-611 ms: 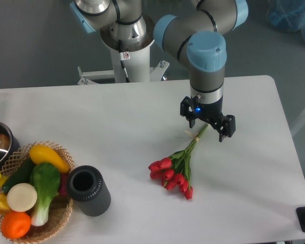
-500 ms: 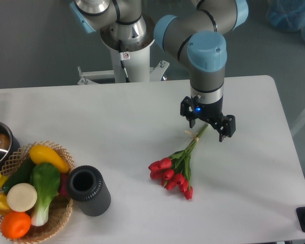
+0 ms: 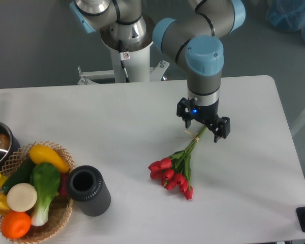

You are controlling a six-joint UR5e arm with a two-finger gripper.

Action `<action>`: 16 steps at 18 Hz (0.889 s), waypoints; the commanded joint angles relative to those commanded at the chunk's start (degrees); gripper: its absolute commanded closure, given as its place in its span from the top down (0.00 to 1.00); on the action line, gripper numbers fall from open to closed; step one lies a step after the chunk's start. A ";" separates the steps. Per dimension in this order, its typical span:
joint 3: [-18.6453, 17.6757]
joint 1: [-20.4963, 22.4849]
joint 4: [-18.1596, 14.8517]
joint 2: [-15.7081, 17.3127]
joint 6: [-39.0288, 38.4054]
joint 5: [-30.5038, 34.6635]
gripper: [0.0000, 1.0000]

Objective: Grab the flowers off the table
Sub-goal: 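Lower the open gripper onto the tulip stems near the blooms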

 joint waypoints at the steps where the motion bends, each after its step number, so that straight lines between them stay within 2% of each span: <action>1: -0.70 0.00 1.14 -0.09 0.00 0.00 1.00; 4: -3.16 -0.44 6.32 -0.62 -0.18 0.00 1.00; 5: -3.86 -0.53 7.03 -0.79 -0.09 0.00 1.00; 14: -3.78 -2.99 7.30 -7.73 0.26 0.09 1.00; 16: -3.78 -3.08 7.39 -8.44 0.35 0.18 1.00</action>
